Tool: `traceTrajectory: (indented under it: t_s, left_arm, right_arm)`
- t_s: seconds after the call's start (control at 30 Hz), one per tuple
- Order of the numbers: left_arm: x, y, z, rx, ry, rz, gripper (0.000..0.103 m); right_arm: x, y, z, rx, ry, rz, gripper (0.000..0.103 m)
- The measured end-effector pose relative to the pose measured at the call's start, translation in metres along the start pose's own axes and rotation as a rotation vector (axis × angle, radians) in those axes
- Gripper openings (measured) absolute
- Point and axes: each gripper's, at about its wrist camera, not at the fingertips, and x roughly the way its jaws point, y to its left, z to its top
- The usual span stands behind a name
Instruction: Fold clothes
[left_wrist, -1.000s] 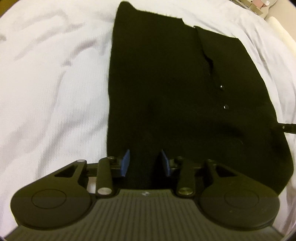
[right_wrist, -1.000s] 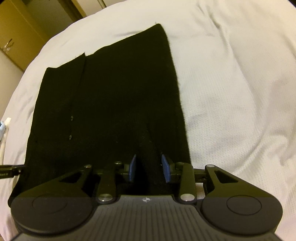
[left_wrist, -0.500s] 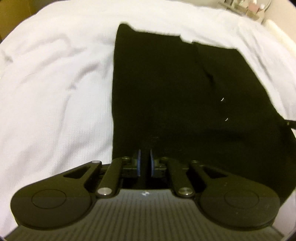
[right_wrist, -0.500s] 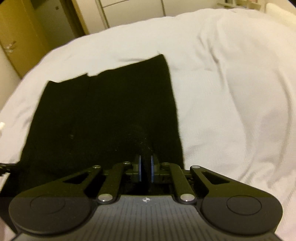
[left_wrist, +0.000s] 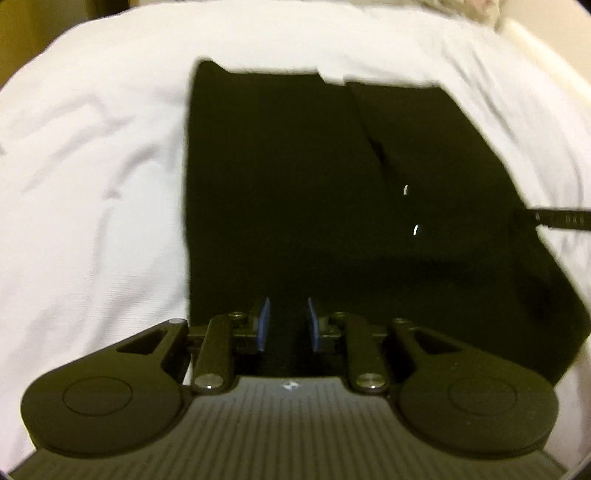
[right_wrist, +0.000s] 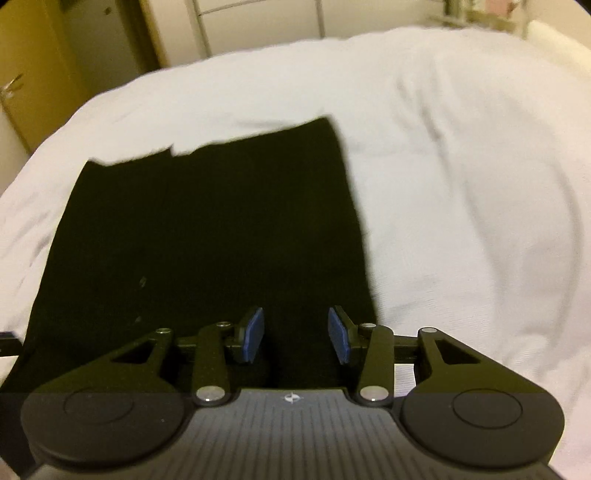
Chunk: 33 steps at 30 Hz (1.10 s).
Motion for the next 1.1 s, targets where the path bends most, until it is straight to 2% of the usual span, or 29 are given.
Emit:
traceTrajectory:
  t_s: [0.1,0.13,0.2,0.27,0.4,0.5,0.6,0.67,0.8,0.87,0.97,1.03,1.1]
  left_arm:
    - [0.007,0.009,0.0,-0.044,0.006,-0.002,0.014]
    - [0.001,0.01,0.0,-0.049,-0.002,0.012,0.011]
    - [-0.022,0.012,-0.002,-0.05,-0.044,0.061,0.014]
    - [-0.044,0.01,-0.009,-0.048,-0.049,0.043,0.016]
    - [-0.076,-0.018,-0.027,0.022,-0.028,-0.026,0.016]
    - [-0.079,-0.056,-0.046,0.148,-0.026,-0.048,0.027]
    - [-0.059,-0.066,-0.078,0.202,0.029,0.015,0.028]
    - [-0.068,-0.056,-0.083,0.163,0.035,0.027,0.028]
    - [-0.088,-0.034,-0.092,0.073,0.042,0.046,0.028]
    - [-0.093,-0.023,-0.093,0.033,0.084,0.07,0.028]
    - [-0.1,-0.019,-0.072,-0.017,0.128,0.102,0.027]
    - [-0.124,-0.033,-0.074,-0.028,0.123,0.13,0.028]
    - [-0.144,-0.027,-0.066,-0.035,0.104,0.129,0.033]
  right_arm:
    - [0.03,-0.002,-0.002,-0.022,0.05,-0.078,0.04]
    - [0.027,-0.007,0.001,0.005,0.047,-0.077,0.04]
    - [0.02,-0.014,0.006,0.049,0.034,-0.078,0.041]
    - [-0.004,-0.014,0.006,0.05,-0.001,-0.088,0.04]
    - [-0.04,0.004,-0.017,0.04,0.031,-0.043,0.044]
    - [-0.05,0.03,-0.042,0.0,0.078,-0.032,0.052]
    - [-0.033,0.053,-0.067,-0.066,0.147,-0.116,0.053]
    - [-0.026,0.047,-0.083,-0.069,0.172,-0.137,0.053]
    - [-0.049,0.029,-0.081,0.022,0.171,-0.152,0.048]
    - [-0.06,0.03,-0.082,0.033,0.166,-0.152,0.056]
    - [-0.065,0.044,-0.08,0.034,0.221,-0.184,0.057]
    - [-0.078,0.058,-0.071,0.045,0.228,-0.18,0.06]
    - [-0.101,0.07,-0.06,0.061,0.191,-0.153,0.069]
